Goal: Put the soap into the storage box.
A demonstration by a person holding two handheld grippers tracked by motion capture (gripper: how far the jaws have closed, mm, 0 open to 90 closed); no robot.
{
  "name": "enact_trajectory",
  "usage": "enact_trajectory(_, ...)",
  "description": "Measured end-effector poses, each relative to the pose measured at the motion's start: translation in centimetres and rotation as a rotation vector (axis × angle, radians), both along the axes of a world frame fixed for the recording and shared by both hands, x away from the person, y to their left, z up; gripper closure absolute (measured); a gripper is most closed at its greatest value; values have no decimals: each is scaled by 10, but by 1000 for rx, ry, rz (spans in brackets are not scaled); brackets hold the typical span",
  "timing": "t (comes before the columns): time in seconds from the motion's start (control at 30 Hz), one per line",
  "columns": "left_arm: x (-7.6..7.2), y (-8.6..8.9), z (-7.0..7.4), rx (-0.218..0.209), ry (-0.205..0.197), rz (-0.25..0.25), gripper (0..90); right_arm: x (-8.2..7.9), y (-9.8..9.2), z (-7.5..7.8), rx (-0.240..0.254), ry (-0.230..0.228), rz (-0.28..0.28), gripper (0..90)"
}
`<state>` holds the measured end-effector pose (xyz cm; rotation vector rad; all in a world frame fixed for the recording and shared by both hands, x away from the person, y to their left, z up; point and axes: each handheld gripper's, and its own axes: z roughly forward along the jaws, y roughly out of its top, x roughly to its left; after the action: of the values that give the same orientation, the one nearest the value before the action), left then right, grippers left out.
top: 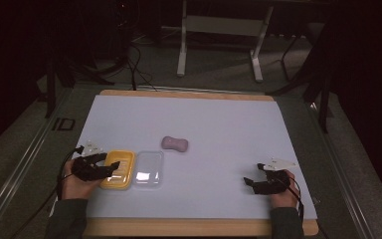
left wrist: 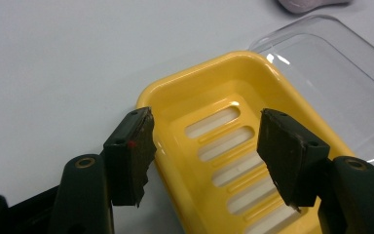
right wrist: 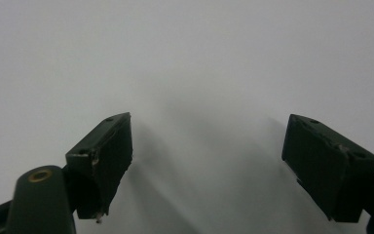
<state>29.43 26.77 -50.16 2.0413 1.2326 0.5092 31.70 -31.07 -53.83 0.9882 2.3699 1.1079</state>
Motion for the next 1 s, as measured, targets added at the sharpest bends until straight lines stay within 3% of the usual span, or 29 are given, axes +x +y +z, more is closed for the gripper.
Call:
enact_trajectory(0.07,-3,0,4,-5,-14,7,390,-3,-5,1,52,-26,-5,172)
enact_trajectory(0.2,-5,2,8,-20,-33,11,386,-3,-6,2,58,-26,-5,173)
enact_trajectory(0.53,-5,3,14,-22,-30,-6,380,-4,-5,2,51,-39,1,176)
enact_trajectory(0.63,-4,2,20,-7,-21,-44,381,-6,-5,2,46,-61,4,176)
enact_trajectory(0.83,2,-1,26,-2,-24,-75,385,-7,-5,2,46,-62,-2,176)
enact_trajectory(1.0,8,-7,28,25,-13,-94,385,-8,-4,3,44,-64,-7,176)
